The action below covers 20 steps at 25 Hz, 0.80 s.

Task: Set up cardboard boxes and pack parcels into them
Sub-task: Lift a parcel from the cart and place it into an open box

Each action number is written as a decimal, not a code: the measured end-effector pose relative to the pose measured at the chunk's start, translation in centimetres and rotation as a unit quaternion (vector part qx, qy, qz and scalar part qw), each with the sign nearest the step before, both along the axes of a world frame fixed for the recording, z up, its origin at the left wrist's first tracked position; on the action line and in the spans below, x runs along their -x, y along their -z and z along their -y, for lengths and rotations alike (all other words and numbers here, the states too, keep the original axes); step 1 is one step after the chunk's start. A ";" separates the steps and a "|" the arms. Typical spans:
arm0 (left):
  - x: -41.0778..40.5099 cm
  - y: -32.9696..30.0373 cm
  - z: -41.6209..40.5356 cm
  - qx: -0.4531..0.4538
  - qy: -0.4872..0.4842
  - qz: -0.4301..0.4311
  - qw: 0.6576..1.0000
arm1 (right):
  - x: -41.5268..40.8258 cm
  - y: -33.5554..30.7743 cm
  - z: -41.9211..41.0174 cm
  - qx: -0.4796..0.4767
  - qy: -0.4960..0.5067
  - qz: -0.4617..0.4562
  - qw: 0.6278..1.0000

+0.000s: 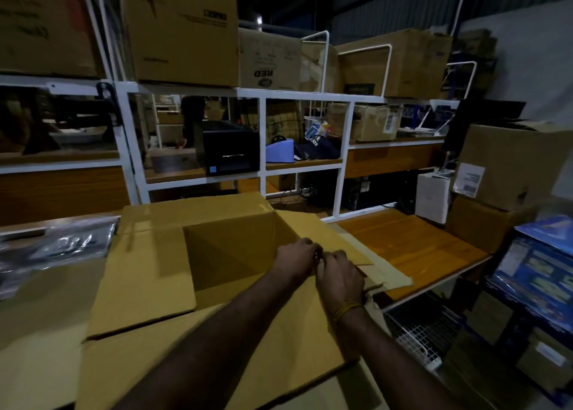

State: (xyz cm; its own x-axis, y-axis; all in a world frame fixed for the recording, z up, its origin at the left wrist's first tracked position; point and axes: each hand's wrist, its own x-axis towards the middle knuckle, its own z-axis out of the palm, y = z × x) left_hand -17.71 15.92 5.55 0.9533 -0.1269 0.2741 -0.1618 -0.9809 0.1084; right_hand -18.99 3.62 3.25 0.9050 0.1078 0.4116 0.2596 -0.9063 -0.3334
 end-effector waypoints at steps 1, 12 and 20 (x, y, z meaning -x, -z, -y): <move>0.5 0.2 -0.3 0.012 -0.014 0.006 1.000 | 0.2 0.4 -0.1 -0.006 -0.011 0.020 1.000; 11.0 2.3 -5.4 0.029 -0.204 0.157 0.966 | 4.1 1.9 -4.1 -0.020 -0.223 0.071 0.972; 19.2 4.8 -8.2 -0.015 -0.297 0.247 0.922 | 8.9 -0.4 -8.6 -0.019 -0.345 -0.028 0.938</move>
State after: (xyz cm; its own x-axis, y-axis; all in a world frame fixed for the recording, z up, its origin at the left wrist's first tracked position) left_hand -36.87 24.13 0.79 0.6165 0.3624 0.6990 0.3823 -0.9139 0.1366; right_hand -27.85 12.26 3.66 0.6459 0.6611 0.3818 0.7609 -0.5167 -0.3925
